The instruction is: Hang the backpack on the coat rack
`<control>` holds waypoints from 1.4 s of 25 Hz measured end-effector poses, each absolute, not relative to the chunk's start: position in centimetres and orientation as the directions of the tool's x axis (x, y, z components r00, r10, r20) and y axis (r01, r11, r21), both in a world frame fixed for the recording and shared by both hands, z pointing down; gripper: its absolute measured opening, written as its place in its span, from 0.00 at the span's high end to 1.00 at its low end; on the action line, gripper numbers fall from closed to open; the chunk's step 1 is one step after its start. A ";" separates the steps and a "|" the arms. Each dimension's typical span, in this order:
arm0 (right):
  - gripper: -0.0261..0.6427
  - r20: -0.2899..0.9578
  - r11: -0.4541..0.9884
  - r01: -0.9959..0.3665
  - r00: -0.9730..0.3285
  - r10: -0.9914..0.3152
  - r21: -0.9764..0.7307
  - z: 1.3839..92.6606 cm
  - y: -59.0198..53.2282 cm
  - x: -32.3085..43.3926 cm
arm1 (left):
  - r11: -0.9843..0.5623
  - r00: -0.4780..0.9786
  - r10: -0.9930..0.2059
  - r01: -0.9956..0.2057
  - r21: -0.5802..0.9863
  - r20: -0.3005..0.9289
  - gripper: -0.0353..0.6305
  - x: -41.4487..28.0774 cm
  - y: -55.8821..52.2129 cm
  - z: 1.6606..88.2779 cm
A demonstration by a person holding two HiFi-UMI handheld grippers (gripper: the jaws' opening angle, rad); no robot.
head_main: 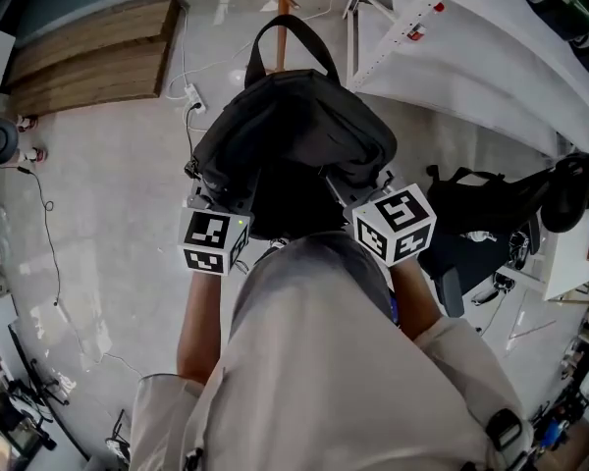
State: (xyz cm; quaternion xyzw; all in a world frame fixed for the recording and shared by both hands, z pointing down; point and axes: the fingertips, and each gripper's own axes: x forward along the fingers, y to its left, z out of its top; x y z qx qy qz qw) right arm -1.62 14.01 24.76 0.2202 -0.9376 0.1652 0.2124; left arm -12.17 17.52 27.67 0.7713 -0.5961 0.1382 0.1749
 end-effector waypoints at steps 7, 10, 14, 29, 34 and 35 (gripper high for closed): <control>0.79 0.475 0.842 -0.487 -0.812 -0.339 -0.231 25.2 7.3 -2.9 | -0.240 0.261 -0.862 -0.965 0.105 0.434 0.78 -13.5 10.7 28.0; 0.79 0.474 0.844 -0.484 -0.814 -0.336 -0.232 25.4 4.8 -2.9 | -0.239 0.261 -0.861 -0.965 0.105 0.436 0.78 -13.5 8.2 28.2; 0.79 0.462 0.850 -0.476 -0.820 -0.337 -0.227 25.6 1.5 -3.0 | -0.236 0.253 -0.868 -0.967 0.093 0.428 0.78 -13.6 5.0 28.4; 0.79 0.453 0.842 -0.475 -0.828 -0.329 -0.257 27.9 -4.9 -2.7 | -0.247 0.236 -0.844 -0.968 0.042 0.481 0.78 -13.2 -1.3 30.5; 0.79 0.483 0.822 -0.504 -0.807 -0.339 -0.266 29.1 -6.0 -3.2 | -0.268 0.259 -0.817 -0.962 0.058 0.516 0.78 -13.5 -2.4 31.9; 0.79 0.486 0.820 -0.507 -0.805 -0.340 -0.267 29.4 -6.3 -3.4 | -0.268 0.261 -0.814 -0.961 0.064 0.519 0.78 -13.7 -2.6 32.2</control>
